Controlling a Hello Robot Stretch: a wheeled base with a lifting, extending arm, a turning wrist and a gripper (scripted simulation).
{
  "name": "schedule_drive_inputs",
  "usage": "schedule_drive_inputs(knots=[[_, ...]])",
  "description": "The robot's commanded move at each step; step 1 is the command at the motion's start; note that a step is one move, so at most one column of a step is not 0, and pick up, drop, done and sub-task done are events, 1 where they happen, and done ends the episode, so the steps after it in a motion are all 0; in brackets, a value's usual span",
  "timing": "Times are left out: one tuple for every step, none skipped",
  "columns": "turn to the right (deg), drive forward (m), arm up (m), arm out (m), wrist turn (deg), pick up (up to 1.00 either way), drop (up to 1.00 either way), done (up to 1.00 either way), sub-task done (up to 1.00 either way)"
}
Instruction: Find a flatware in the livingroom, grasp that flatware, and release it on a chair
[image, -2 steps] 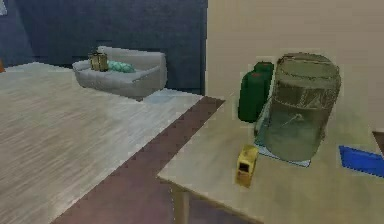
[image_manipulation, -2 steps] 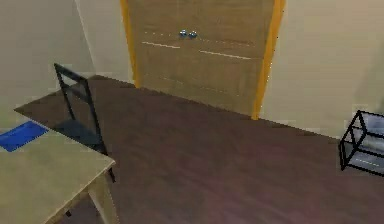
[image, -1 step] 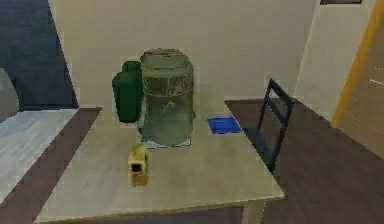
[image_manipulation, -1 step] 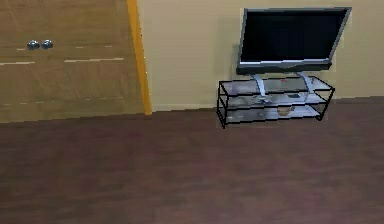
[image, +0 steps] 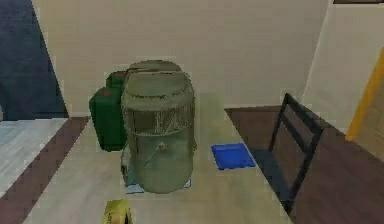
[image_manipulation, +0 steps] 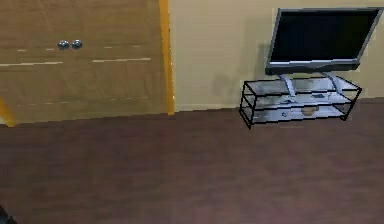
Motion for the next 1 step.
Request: schedule_drive_inputs(knots=[[-45.0,0.0,0.0,0.0,0.0,0.0,0.0,0.0,0.0]])
